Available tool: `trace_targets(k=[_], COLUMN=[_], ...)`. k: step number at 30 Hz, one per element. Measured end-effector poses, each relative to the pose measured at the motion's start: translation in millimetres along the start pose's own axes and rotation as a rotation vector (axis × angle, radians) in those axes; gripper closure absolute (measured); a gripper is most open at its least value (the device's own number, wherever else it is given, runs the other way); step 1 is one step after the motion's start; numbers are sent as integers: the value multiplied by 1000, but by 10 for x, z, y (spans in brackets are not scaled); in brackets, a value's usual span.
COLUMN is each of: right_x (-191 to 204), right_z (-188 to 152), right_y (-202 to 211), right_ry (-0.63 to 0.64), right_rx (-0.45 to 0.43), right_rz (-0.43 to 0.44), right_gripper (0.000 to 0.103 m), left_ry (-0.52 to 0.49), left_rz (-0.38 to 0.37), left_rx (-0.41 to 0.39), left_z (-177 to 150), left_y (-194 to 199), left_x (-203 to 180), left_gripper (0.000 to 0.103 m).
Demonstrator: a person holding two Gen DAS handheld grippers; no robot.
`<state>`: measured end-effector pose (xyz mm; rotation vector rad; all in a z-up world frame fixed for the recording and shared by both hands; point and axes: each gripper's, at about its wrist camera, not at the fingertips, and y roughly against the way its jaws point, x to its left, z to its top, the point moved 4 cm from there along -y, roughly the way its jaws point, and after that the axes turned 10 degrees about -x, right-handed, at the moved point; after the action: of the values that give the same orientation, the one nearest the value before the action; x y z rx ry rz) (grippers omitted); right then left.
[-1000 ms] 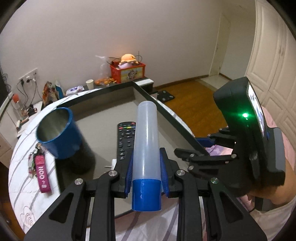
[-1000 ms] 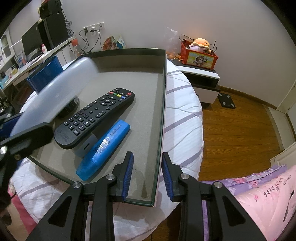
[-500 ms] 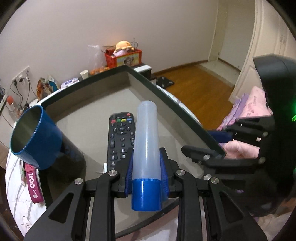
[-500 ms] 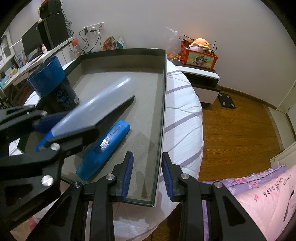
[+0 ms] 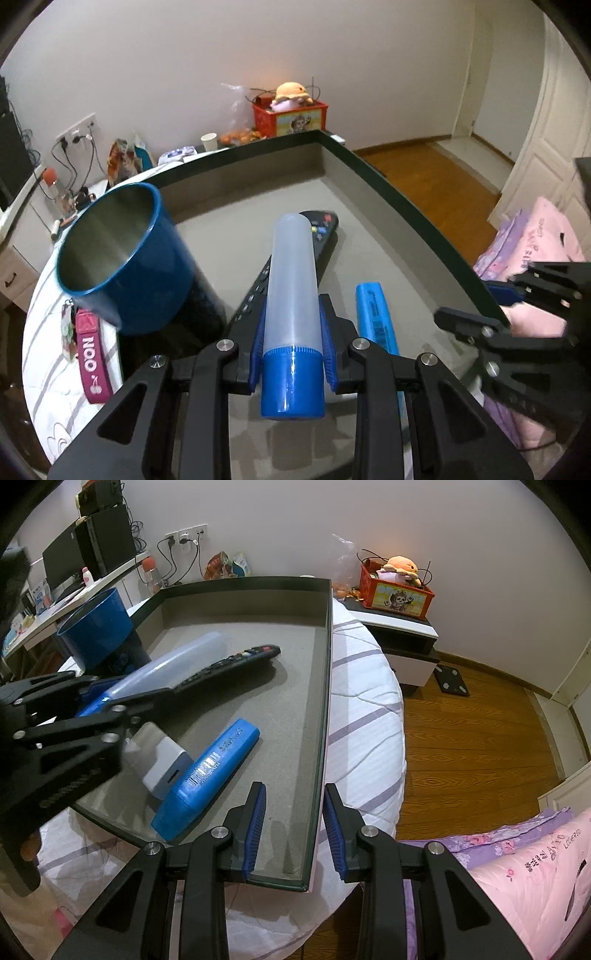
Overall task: Organize rigid objects
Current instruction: 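Carry the clear tube into the tray and release it beside the remote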
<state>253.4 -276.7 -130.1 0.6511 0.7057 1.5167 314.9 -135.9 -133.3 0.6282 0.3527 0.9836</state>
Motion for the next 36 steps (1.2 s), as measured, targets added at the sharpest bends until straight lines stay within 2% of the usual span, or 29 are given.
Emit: trace_targets(k=[6, 9, 11, 14, 20, 26, 29, 30, 31, 32, 33, 36], right_x=[-16, -11, -14, -9, 7, 5, 3, 6, 10, 11, 17, 11], right_z=[0, 6, 7, 2, 8, 1, 1, 2, 2, 2, -1, -7], right_y=[-2, -2, -2, -2, -1, 0, -2, -3, -5, -4, -2, 1], right_ry=[0, 0, 0, -2, 2, -1, -2, 0, 0, 0, 0, -3], right_rx=[0, 0, 0, -1, 3, 2, 3, 4, 4, 5, 4, 4], right_rz=[-4, -5, -5, -5, -9, -8, -8, -9, -10, -10, -9, -5], right_gripper=[69, 69, 70, 70, 69, 69, 69, 69, 69, 69, 69, 69], left_ry=[-80, -119, -101, -71, -86, -113, -94, -93, -87, -79, -72, -57], left_rz=[-49, 23, 28, -9, -67, -6, 8, 6, -9, -30, -44, -14], left_rx=[10, 45, 79, 73, 87, 111, 123, 125, 124, 113, 100, 73], left_z=[-94, -164, -207, -178, -87, -85, -77, -81, -81, -81, -79, -88], left_y=[160, 81, -11, -59, -208, -394, -394, -381, -365, -335, -305, -201], left_x=[-174, -145, -83, -52, -193, -250, -219, -216, -228, -240, -247, -209], left_gripper=[77, 76, 76, 76, 76, 74, 74, 65, 52, 46, 35, 29])
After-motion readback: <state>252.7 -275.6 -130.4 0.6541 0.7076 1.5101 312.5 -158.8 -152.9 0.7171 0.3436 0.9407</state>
